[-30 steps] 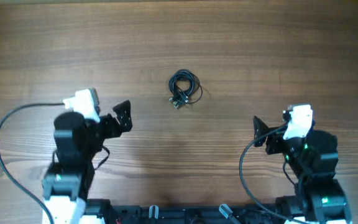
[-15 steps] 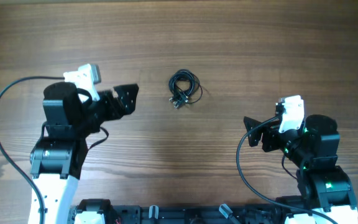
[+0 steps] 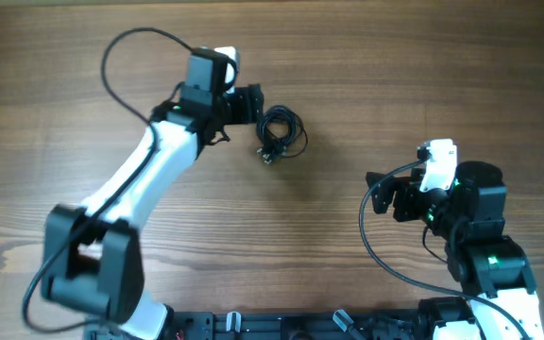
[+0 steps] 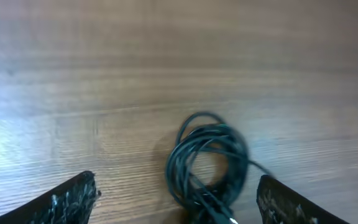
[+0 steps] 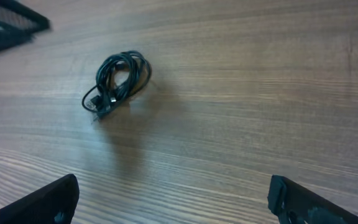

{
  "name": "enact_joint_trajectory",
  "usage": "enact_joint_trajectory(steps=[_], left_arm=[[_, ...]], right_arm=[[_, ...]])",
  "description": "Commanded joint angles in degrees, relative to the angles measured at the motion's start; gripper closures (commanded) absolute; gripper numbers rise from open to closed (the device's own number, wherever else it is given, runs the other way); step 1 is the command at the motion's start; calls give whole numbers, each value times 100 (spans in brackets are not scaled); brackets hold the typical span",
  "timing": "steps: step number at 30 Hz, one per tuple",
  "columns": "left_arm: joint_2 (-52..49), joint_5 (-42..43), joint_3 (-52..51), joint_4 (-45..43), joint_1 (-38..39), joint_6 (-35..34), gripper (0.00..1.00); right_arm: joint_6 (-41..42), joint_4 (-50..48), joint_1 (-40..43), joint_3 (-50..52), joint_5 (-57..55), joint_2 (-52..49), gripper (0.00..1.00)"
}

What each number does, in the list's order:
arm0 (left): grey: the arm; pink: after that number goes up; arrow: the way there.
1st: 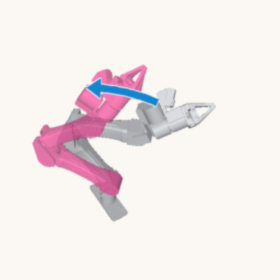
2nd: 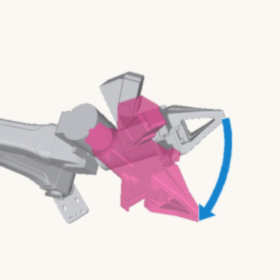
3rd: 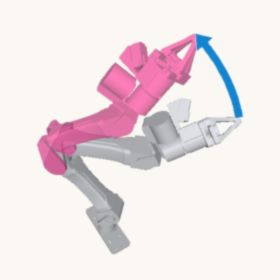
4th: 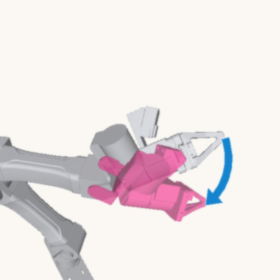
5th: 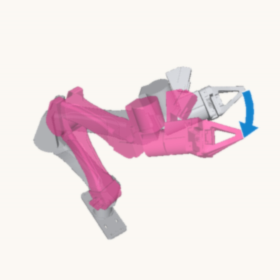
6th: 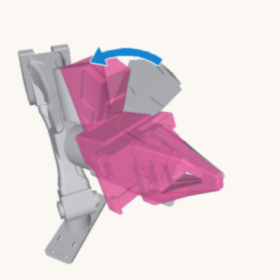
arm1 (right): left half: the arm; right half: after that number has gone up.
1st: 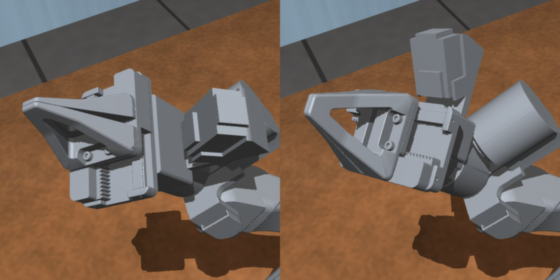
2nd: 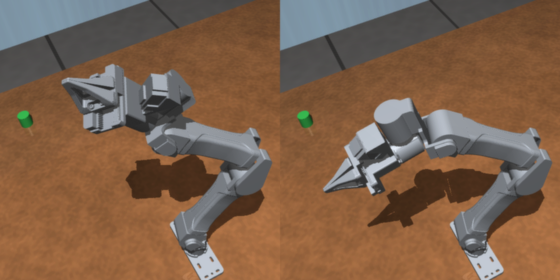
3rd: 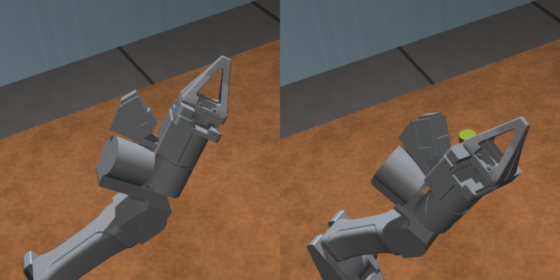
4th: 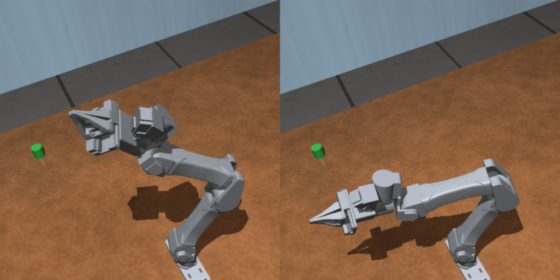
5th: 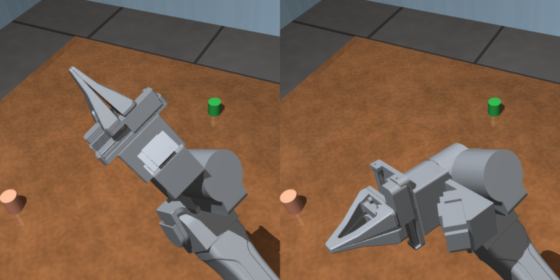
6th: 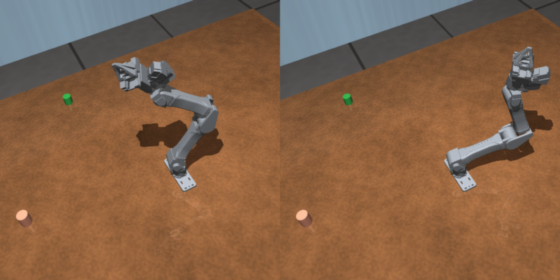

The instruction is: Untangle cables

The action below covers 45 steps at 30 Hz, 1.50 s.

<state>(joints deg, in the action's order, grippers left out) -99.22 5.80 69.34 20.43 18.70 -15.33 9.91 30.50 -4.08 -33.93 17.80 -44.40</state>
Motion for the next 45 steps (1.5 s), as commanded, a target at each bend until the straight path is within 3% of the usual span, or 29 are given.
enact_joint_trajectory(steps=[1, 9, 13, 21, 23, 24, 28, 34, 45], left_arm=[[-654, -142, 42, -111, 125, -9, 22], [-1469, -146, 31, -205, 382, -7, 39], [-1497, -146, 31, -275, 382, -9, 62], [-1572, -144, -2, -291, 476, -11, 71], [-1602, -142, -2, -269, 494, -13, 92], [-1582, -116, 0, -243, 494, -13, 96], [-1161, 271, 0, 378, 498, -9, 96], [-68, 2312, 0, 1447, 492, 225, 96], [-33, 2599, 0, 1862, 494, 273, 96]], right_arm=[[122, -46, 20, -122, 72, -28, 0], [125, -46, 20, -122, 72, -28, 0], [131, -46, 20, -122, 74, -28, 0], [232, -15, 20, -122, 76, -28, 0], [225, 24, 20, -122, 74, -28, 0], [223, 26, 20, -122, 74, -28, 0], [212, -46, 20, -122, 76, -28, 0], [227, -232, 17, -120, 205, -105, 0], [210, -273, 20, -122, 632, -863, 0]])
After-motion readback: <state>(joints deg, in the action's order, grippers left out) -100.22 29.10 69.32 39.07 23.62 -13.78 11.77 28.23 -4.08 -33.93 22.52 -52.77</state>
